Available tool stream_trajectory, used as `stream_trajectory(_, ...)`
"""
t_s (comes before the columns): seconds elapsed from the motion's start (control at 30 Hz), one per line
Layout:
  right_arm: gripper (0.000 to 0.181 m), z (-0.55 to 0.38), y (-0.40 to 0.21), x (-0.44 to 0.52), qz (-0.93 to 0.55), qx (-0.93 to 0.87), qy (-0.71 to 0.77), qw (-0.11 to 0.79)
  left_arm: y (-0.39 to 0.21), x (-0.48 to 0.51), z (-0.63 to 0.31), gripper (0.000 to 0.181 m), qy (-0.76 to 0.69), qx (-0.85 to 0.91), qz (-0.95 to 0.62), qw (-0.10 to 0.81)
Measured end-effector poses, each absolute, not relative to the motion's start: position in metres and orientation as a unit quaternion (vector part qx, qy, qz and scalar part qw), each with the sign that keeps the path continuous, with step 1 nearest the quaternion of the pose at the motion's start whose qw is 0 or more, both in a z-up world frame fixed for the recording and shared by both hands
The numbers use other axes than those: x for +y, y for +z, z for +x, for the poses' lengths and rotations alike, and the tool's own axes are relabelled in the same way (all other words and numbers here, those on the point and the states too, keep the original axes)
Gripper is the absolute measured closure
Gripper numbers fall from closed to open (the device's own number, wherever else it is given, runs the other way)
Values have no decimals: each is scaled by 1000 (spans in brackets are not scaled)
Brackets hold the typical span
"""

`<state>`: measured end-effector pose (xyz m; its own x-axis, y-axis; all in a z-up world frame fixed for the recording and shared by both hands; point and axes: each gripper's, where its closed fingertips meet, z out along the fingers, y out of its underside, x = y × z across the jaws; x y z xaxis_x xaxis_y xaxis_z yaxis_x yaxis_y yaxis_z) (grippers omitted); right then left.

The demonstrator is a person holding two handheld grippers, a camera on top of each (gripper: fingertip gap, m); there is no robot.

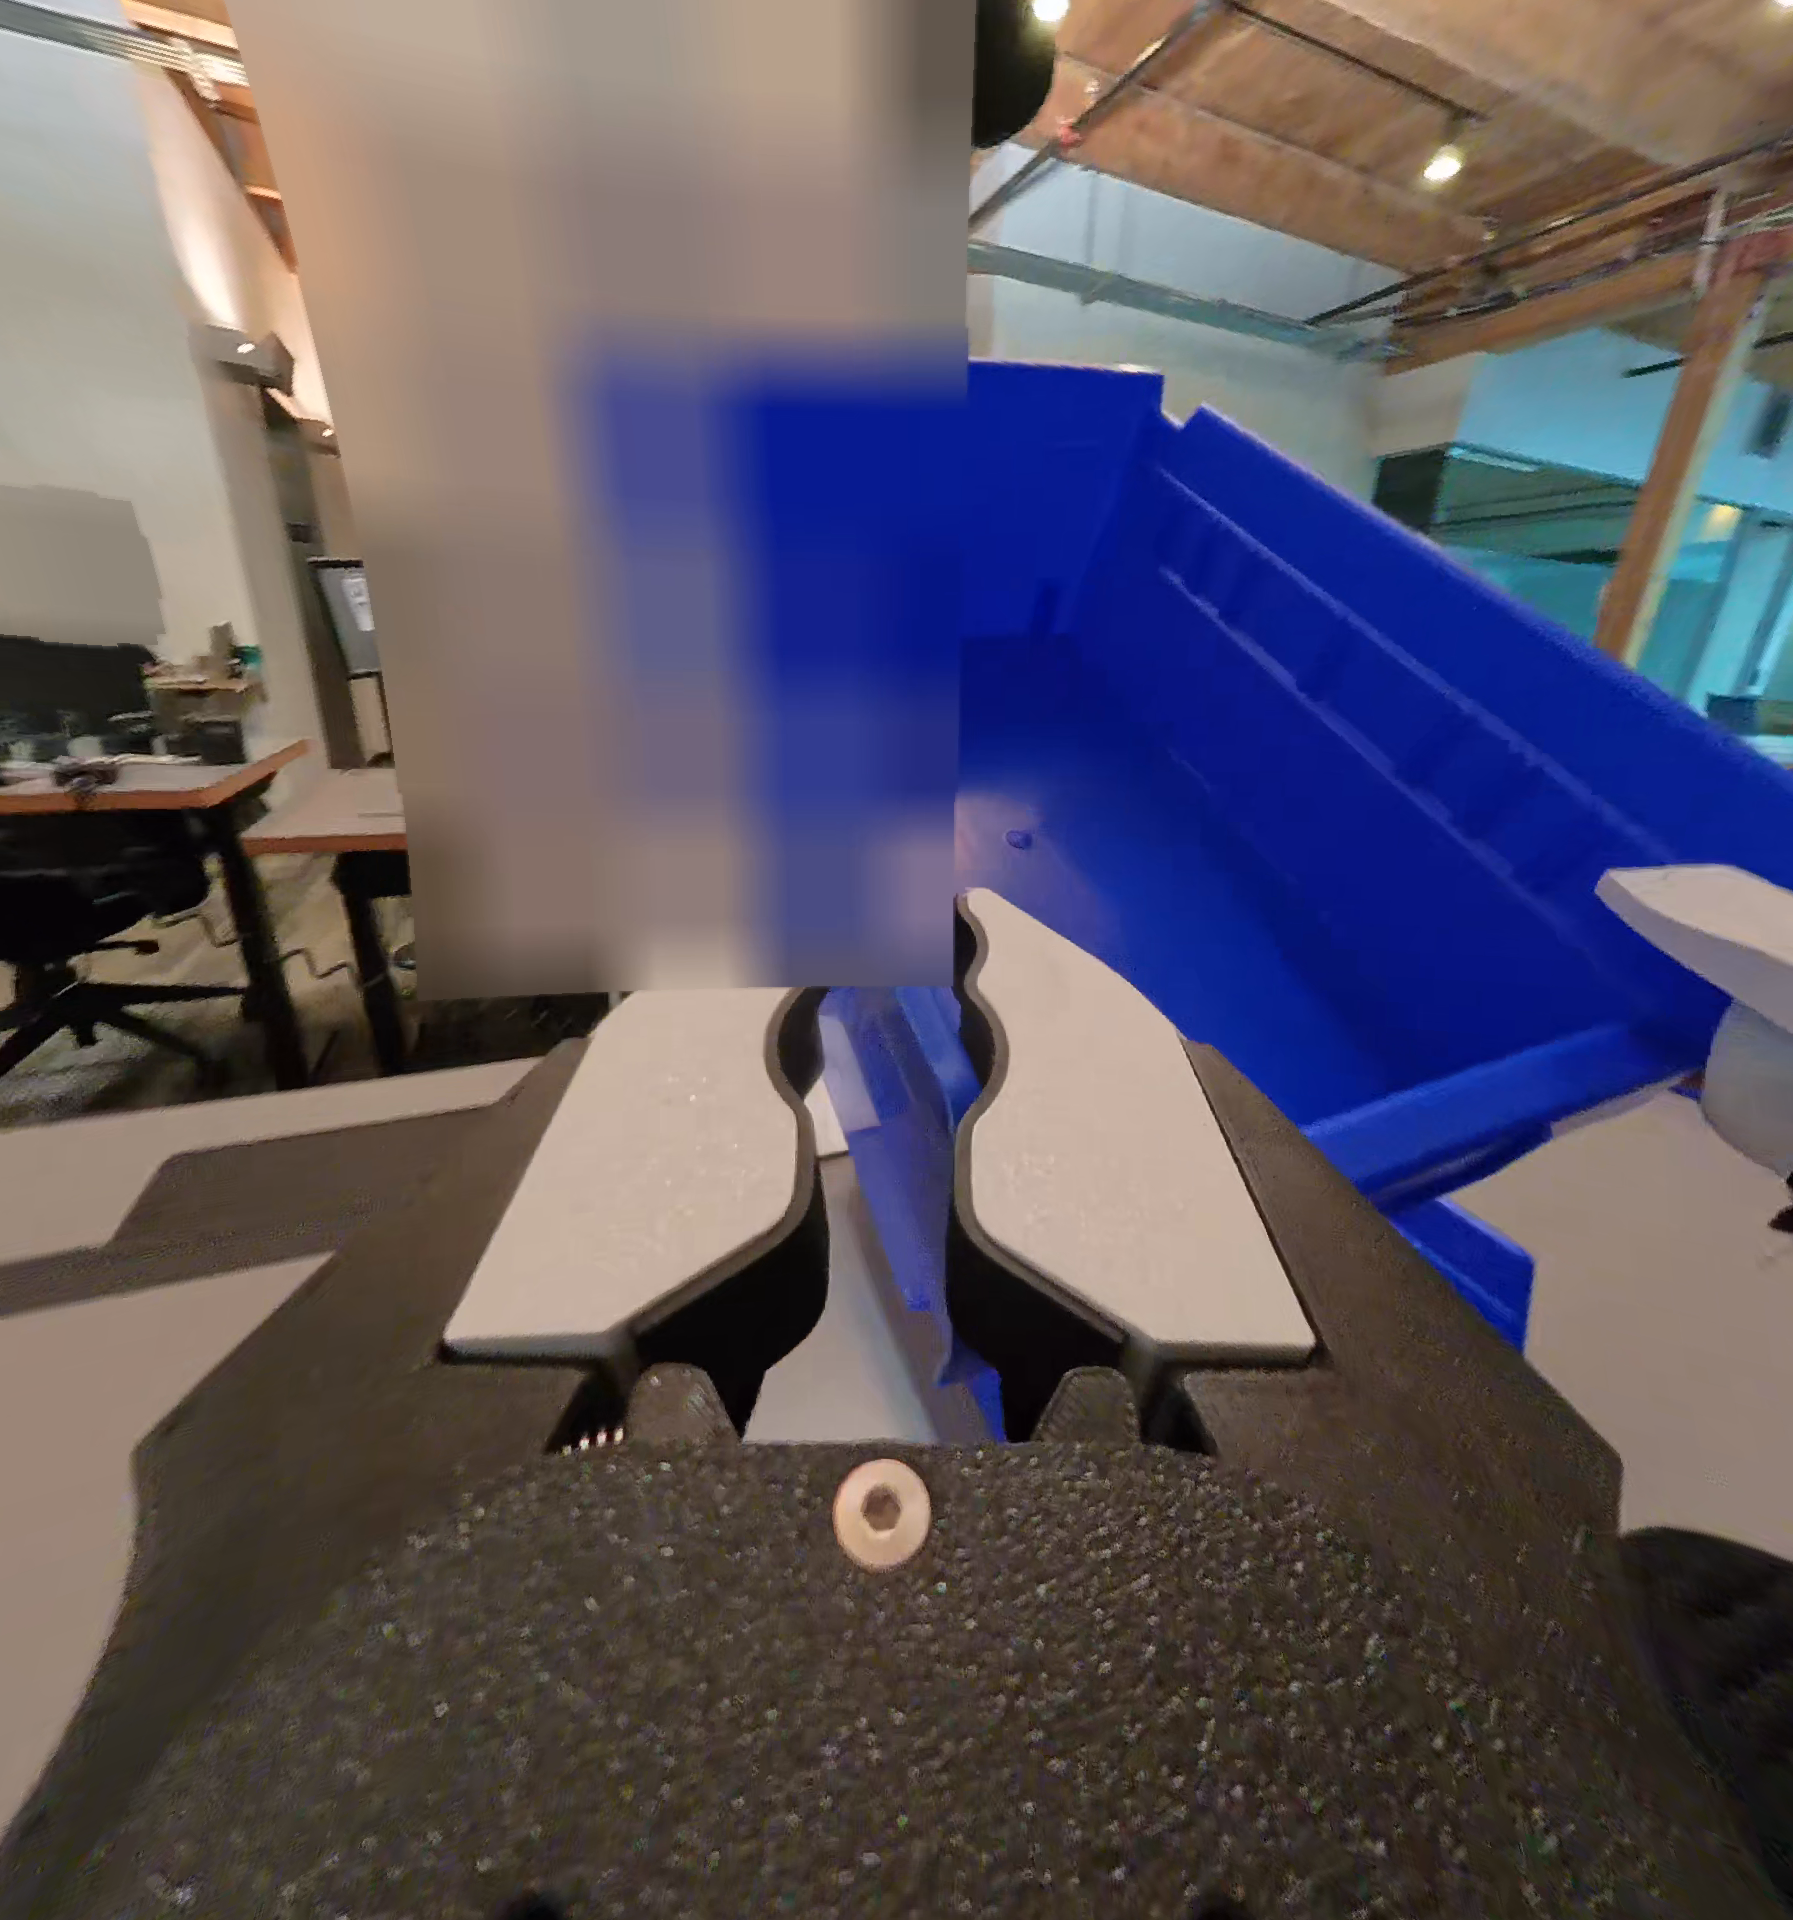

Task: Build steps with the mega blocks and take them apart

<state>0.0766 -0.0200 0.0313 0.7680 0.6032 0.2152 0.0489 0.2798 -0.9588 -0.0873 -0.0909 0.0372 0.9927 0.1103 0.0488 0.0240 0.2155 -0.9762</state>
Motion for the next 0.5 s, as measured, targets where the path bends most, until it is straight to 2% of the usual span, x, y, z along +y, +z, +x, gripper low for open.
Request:
stream_trajectory(0.23,180,149,83,31,-564,-209,145,786,59,-37,-19,149,-22,16,-616,787)
stream_trajectory(0.5,180,210,77,81,-593,-159,123,780,30,-62,-28,145,-5,12,-617,787)
